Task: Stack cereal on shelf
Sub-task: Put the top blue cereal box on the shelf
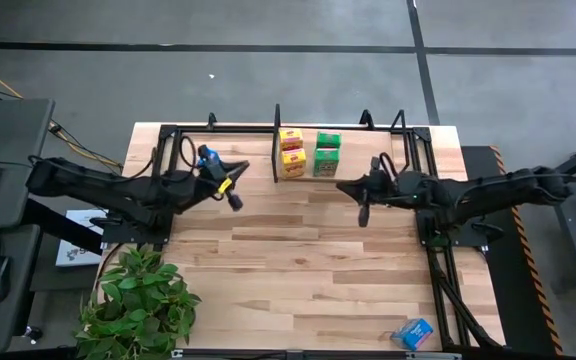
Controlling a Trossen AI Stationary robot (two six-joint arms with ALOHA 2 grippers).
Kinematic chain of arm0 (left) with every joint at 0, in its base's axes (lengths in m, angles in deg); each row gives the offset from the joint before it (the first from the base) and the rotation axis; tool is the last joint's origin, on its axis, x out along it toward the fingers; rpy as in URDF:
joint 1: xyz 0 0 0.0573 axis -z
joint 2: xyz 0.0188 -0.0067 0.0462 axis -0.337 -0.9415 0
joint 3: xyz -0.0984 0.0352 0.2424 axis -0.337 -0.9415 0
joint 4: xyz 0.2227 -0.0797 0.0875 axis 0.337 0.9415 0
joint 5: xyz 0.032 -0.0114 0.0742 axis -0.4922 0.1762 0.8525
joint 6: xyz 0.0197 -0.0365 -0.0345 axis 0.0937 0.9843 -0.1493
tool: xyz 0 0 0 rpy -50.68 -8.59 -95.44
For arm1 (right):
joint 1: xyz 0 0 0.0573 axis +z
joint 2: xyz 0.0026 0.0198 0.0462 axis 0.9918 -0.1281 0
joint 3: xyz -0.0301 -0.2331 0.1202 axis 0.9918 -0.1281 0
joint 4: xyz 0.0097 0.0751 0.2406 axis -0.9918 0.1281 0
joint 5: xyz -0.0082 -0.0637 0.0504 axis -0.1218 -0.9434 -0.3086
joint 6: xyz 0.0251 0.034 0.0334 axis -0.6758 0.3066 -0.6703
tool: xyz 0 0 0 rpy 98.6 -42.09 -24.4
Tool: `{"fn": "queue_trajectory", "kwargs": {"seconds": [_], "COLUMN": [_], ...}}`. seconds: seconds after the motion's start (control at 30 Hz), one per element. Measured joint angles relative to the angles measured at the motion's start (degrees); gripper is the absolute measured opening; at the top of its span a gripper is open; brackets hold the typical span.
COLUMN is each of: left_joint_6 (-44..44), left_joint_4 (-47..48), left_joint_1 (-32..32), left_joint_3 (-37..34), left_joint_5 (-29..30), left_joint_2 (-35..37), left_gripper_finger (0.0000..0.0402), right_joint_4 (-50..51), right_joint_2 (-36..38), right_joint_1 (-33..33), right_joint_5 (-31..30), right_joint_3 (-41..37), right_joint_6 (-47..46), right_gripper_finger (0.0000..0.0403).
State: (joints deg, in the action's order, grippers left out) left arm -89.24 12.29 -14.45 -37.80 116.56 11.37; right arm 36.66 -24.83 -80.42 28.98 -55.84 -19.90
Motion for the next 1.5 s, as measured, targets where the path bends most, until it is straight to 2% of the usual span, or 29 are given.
{"fn": "queue_trajectory", "kwargs": {"seconds": [0.1,0.2,0.5,0.67,0.83,0.9,1.07,1.27,1.5], "left_joint_6": [0.6,3.5,18.0,25.1,34.1,37.4,38.1,38.0,37.9], "left_joint_4": [3.3,7.8,24.0,31.2,36.3,38.6,42.4,42.8,43.6], "left_joint_1": [-2.0,-4.8,-13.2,-17.1,-22.0,-24.2,-28.7,-30.7,-32.9], "left_joint_3": [0.0,0.0,0.0,0.0,0.0,0.0,0.0,0.0,0.0], "left_joint_5": [6.0,8.4,8.5,7.2,5.6,3.3,-1.2,-6.6,-7.1], "left_joint_2": [-0.5,-0.6,-0.5,-0.5,-0.5,-0.5,-0.7,-2.6,-6.4], "left_gripper_finger": [0.0057,0.0097,0.0236,0.0283,0.0295,0.0295,0.0294,0.0294,0.0294], "right_joint_4": [-7.3,-8.9,-8.3,-8.3,-8.3,-8.2,-7.7,-7.6,-7.2], "right_joint_2": [0.5,0.2,0.2,0.2,0.2,0.2,0.2,0.2,0.2], "right_joint_1": [-0.1,-0.6,-0.7,-0.7,-0.7,-0.7,-0.7,-0.7,-0.7], "right_joint_5": [0.9,0.8,0.8,0.8,0.8,0.8,0.8,0.8,0.1], "right_joint_3": [-3.0,-3.6,-3.6,-3.6,-3.6,-3.6,-3.6,-3.6,-3.6], "right_joint_6": [1.8,2.3,0.9,0.9,0.9,0.9,0.9,0.9,0.9], "right_gripper_finger": [0.0000,0.0000,0.0000,0.0000,0.0000,0.0000,0.0000,0.0000,0.0000]}}
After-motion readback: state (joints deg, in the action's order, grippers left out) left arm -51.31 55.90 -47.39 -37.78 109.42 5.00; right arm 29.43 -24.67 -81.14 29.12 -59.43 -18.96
